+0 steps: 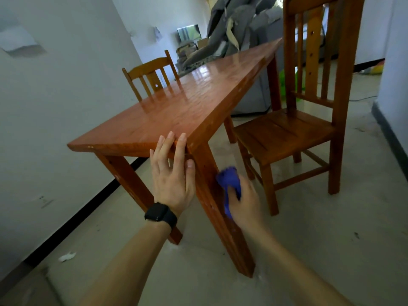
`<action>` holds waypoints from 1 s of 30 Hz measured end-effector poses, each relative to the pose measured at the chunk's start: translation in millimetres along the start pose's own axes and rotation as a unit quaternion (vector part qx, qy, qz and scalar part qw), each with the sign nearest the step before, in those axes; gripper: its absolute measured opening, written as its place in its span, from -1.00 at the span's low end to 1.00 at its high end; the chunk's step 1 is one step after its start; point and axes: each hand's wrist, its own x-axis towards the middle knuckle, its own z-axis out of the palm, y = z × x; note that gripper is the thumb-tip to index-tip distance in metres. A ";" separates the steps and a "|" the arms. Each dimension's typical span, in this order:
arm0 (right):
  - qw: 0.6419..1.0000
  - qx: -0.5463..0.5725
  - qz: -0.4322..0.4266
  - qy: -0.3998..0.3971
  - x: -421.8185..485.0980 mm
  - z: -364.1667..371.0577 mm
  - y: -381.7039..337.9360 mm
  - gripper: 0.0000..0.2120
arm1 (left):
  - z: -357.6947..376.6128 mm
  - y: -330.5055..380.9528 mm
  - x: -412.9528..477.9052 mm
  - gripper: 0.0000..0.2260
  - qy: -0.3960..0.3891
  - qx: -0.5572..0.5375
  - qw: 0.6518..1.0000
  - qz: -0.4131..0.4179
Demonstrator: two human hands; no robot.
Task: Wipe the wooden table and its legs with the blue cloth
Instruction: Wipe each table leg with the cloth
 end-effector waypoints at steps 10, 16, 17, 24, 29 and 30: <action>0.997 -0.065 -0.006 -0.048 -4.8 25.9 16.6 -0.60 | -2.7 -3.2 0.8 -0.54 0.006 0.016 1.000 0.016; 0.999 0.021 -0.029 0.023 30.0 0.4 -43.7 -0.50 | 1.9 -2.2 2.6 -0.56 0.026 0.018 0.999 0.022; 0.996 0.042 -0.075 0.030 37.9 3.3 -65.4 -0.51 | 2.9 -3.7 2.6 -0.56 0.030 0.020 0.999 0.028; 0.987 -0.045 -0.155 -0.018 14.3 25.7 -24.6 -0.51 | 2.9 -10.8 0.6 -0.50 0.020 0.040 0.998 0.038; 0.997 -0.003 -0.047 -0.058 15.6 -13.0 -26.2 -0.52 | 2.0 -4.3 2.4 -0.51 -0.002 0.029 0.999 0.025; 0.998 0.029 -0.061 -0.021 22.7 -19.4 -46.7 -0.54 | 0.6 -3.9 2.4 -0.50 -0.006 0.031 0.999 0.028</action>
